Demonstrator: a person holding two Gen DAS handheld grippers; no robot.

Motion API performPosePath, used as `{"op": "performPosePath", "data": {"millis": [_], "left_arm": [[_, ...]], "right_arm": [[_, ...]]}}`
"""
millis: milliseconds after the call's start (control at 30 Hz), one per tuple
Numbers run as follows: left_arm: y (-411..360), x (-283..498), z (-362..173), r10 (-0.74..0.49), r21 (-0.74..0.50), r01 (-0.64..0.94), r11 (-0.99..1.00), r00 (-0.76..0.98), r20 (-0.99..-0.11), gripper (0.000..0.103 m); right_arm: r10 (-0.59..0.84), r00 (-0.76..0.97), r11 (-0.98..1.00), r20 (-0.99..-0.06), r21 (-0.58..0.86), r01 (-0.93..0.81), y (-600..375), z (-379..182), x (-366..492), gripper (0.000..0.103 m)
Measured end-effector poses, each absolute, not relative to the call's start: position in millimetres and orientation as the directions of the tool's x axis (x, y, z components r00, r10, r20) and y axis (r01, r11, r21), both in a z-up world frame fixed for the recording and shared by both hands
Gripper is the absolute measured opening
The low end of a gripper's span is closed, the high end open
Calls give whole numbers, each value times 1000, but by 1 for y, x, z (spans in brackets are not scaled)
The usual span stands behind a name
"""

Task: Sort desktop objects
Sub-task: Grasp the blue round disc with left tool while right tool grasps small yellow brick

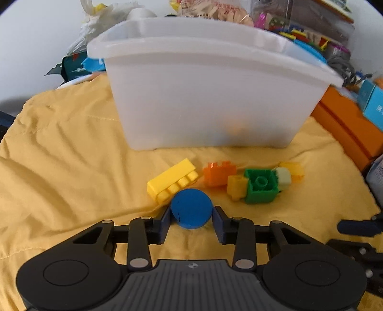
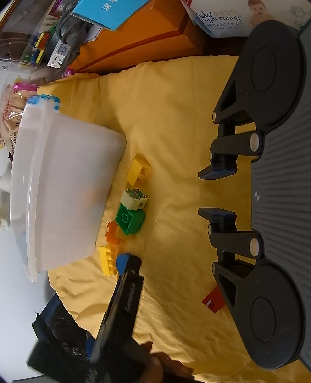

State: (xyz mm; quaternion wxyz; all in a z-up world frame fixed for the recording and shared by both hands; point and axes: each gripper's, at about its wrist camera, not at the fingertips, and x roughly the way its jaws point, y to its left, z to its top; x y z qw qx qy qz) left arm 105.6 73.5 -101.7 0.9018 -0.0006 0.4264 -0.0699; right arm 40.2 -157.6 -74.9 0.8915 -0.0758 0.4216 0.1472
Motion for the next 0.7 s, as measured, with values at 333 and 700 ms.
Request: {"op": "performPosePath", "data": {"millis": [333,700], "left_arm": [[76,36,-103,-172,-89,168,982,582,-795,42],[76,8,-102,-173,-109,144,984,576,-799,42]], "right_arm": [[190,659,948,-727,-39,-317,-166,-81,97,31],[380,500,913,-778,227,-340,-178,-83,143,29]]}}
